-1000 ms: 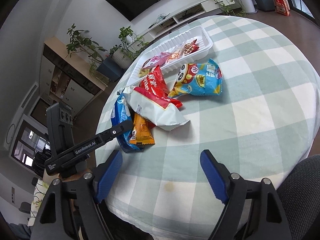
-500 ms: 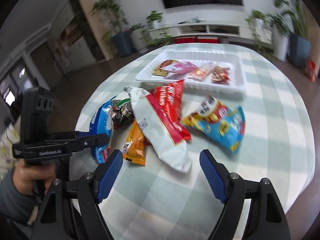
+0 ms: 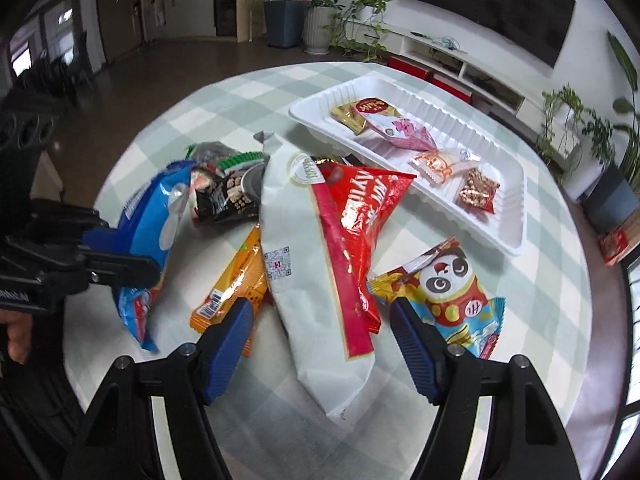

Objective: Organize snacks
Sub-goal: 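Grasp the white-and-red bread packet with the right tool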

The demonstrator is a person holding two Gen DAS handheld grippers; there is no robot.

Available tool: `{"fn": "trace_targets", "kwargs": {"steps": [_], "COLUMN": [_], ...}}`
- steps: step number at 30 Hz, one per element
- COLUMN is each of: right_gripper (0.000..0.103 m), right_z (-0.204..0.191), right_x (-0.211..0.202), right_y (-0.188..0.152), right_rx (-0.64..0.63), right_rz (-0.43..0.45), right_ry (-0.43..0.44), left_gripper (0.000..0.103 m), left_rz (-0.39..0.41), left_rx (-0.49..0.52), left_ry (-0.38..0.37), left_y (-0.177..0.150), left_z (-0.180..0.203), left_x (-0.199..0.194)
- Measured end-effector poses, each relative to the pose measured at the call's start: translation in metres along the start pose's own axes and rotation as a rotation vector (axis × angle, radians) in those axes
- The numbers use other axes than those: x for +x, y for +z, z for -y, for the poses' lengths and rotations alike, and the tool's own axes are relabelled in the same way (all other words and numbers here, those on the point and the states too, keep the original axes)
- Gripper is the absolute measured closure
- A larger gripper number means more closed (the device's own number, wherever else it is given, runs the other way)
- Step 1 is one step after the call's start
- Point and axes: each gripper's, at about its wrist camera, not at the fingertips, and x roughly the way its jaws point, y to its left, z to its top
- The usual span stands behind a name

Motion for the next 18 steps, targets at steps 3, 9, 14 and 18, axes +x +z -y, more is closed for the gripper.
{"fn": "trace_targets", "kwargs": {"steps": [3, 9, 14, 18], "right_gripper": [0.047, 0.055, 0.065, 0.069], "right_z": [-0.003, 0.004, 0.007, 0.007], "right_x": [0.007, 0.009, 0.004, 0.003], "right_y": [-0.001, -0.003, -0.005, -0.007], "right_rx": [-0.027, 0.011, 0.055, 0.071], "right_rz": [-0.03, -0.039, -0.029, -0.023], "right_ry": [-0.019, 0.006, 0.057, 0.073], "left_gripper": [0.077, 0.077, 0.077, 0.077], "left_rz": [0.005, 0.007, 0.006, 0.003], "left_rx": [-0.003, -0.006, -0.007, -0.005], "left_ry": [-0.005, -0.014, -0.017, -0.019], "left_y": [0.0, -0.001, -0.001, -0.001], "left_z": [-0.001, -0.002, -0.002, -0.001], "left_x": [-0.001, -0.003, -0.003, -0.002]}}
